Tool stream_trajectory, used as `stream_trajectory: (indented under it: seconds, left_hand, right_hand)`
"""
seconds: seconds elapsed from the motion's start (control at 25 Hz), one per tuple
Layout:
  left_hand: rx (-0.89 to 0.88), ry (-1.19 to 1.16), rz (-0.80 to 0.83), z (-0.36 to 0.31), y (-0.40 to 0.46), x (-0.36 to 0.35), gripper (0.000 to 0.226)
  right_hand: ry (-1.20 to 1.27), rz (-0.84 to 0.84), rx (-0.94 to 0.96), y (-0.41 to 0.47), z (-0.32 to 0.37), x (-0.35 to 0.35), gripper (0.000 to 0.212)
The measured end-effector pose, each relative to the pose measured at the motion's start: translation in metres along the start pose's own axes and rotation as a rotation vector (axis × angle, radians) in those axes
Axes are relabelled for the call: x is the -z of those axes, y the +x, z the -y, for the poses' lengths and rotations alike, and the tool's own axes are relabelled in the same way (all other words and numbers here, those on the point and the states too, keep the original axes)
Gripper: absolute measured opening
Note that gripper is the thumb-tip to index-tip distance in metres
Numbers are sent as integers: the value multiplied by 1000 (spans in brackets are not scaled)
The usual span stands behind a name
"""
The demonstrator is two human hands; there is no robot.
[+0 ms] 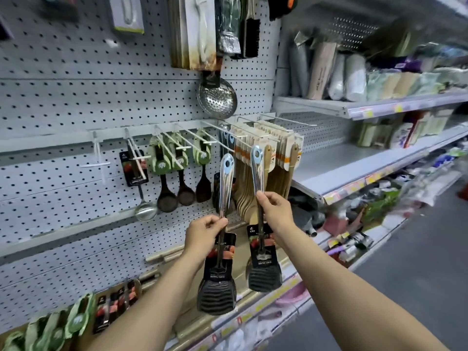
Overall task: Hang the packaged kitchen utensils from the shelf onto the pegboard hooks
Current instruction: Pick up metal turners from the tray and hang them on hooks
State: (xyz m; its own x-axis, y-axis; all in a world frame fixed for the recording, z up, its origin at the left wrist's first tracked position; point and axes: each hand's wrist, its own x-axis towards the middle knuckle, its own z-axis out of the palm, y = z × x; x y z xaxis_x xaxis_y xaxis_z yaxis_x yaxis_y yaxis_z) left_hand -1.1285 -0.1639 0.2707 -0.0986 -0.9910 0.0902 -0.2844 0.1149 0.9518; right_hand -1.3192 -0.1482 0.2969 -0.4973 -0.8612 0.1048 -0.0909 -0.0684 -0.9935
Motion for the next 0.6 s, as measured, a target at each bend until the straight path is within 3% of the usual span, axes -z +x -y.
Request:
stream_trajectory:
  seconds: [0.12, 0.4, 0.6]
  left_hand:
    - [15, 16, -38, -2, 9, -18, 20]
    - [96, -14, -275, -21, 22, -100, 21]
    - [137, -28, -368, -24, 28, -122, 23]
  right_hand:
    - [6, 24, -50, 31, -12, 10, 22]
    - [-78, 321, 22, 118, -28, 41, 19]
    - [-138, 414, 38, 142, -39, 38, 24]
